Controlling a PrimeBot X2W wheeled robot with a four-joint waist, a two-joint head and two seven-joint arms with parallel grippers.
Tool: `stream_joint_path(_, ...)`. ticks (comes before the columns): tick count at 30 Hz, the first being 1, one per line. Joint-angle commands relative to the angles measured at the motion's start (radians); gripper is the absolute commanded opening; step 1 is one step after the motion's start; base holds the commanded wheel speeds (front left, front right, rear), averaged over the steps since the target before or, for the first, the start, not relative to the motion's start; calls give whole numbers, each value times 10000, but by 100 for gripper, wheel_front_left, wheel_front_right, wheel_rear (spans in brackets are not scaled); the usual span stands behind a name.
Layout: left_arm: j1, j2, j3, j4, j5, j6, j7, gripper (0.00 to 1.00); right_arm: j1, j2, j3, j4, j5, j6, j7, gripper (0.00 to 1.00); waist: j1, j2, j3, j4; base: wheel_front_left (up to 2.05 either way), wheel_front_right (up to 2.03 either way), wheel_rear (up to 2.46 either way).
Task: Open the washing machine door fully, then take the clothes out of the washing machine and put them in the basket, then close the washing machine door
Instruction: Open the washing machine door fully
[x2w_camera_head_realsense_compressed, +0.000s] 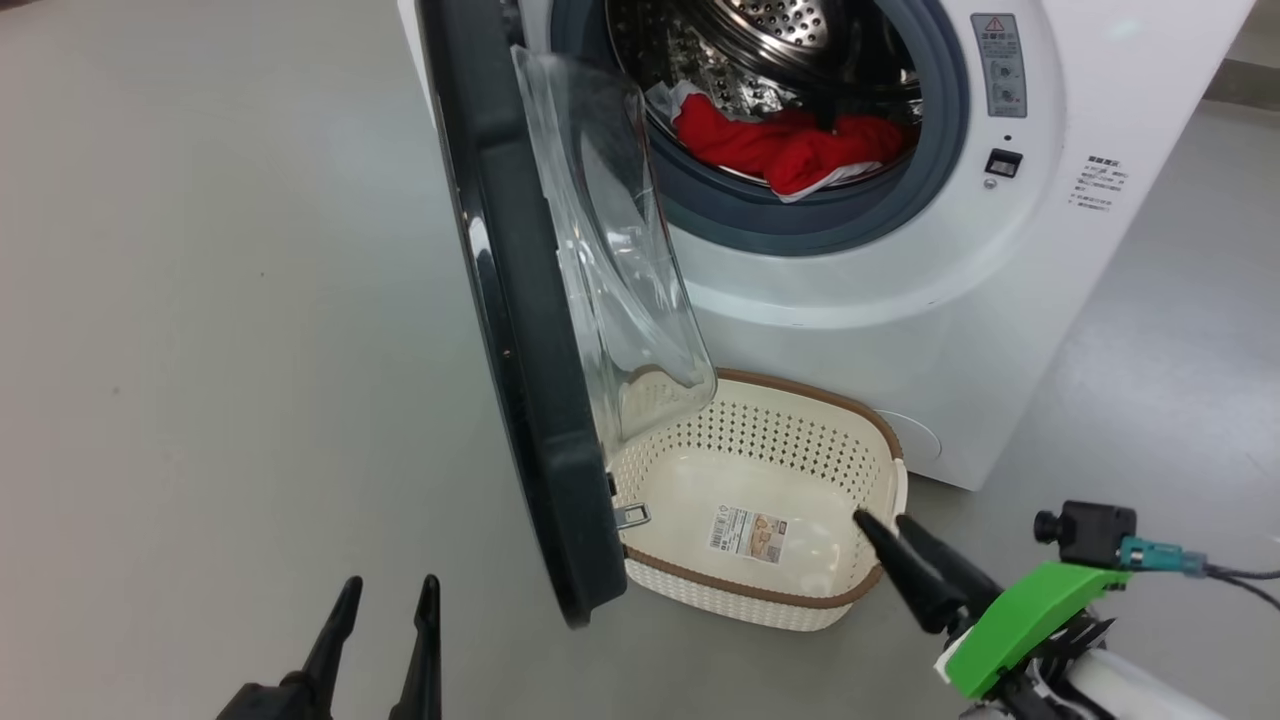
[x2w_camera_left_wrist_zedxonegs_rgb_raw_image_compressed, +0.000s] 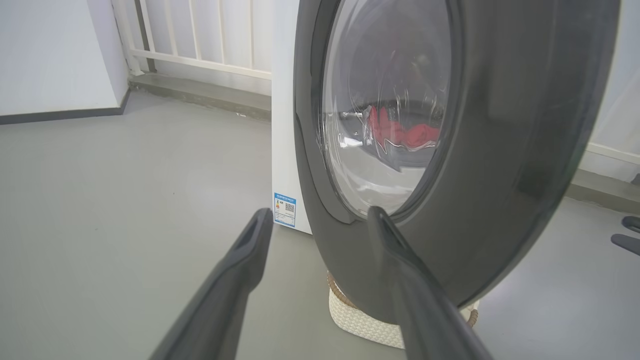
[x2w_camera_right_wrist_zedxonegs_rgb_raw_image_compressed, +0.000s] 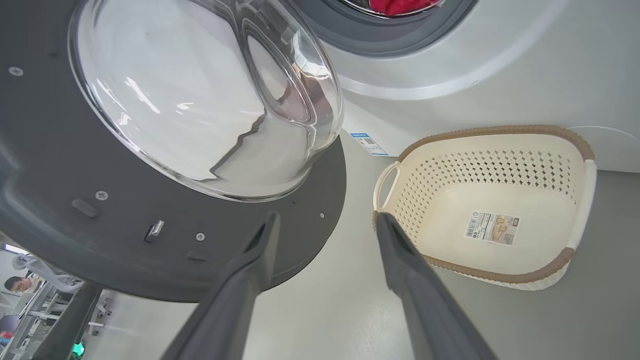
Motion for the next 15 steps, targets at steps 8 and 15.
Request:
stream_joint_path(8, -303, 72, 459, -210, 152, -97, -122, 100, 542, 198, -2043, 187, -2305, 77, -144, 100, 0, 0, -18, -282, 0, 0, 0)
stream_joint_path(15, -296, 72, 513, -192, 199, -136, -122, 100, 1161, 876, -3887, -32, -5153, 77, -146, 100, 0, 0, -53, -356, 0, 0, 0)
